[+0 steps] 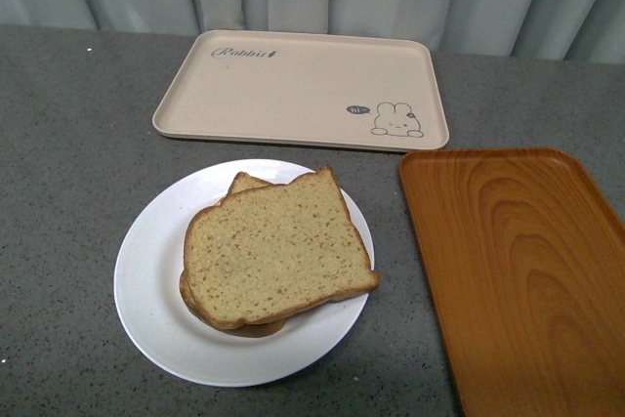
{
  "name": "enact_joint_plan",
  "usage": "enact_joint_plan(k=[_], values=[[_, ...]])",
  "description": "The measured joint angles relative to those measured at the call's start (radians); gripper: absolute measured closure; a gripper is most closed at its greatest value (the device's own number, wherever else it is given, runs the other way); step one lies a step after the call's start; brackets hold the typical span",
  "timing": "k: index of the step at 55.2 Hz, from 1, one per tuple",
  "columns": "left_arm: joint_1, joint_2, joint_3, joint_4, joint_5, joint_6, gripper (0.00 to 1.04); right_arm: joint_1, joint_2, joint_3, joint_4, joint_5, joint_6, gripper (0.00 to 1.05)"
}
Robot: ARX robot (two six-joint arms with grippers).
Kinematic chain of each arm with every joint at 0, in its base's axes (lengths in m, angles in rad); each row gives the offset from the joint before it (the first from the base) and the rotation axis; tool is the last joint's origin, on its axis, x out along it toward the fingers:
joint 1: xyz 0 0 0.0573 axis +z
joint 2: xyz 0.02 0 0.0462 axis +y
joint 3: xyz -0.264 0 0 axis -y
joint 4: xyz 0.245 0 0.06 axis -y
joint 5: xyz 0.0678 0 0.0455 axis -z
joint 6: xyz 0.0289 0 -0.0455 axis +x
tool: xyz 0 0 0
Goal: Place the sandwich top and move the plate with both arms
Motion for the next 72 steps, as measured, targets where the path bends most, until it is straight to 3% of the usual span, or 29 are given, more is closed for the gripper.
enact_joint_plan(k=[37, 42, 56, 62, 72], values=[[0.000, 0.000, 0.000, 0.000, 0.000, 0.000, 0.06, 0.000, -0.196, 0.000, -0.195, 0.000, 0.000, 1.04], [0.000, 0.000, 0.000, 0.000, 0.000, 0.000, 0.06, 0.000, -0.313, 0.001, -0.348, 0.000, -0.001, 1.04], [0.000, 0.000, 0.000, 0.000, 0.000, 0.000, 0.06, 0.000, -0.360, 0.001, -0.365, 0.000, -0.001, 1.04], [-0.011, 0.090, 0.056, -0.165, -0.128, -0.082, 0.06, 0.000, -0.360, 0.001, -0.365, 0.000, -0.003, 0.89], [0.081, 0.307, 0.071, -0.135, -0.082, -0.166, 0.06, 0.000, -0.360, 0.001, -0.366, -0.001, -0.003, 0.57]])
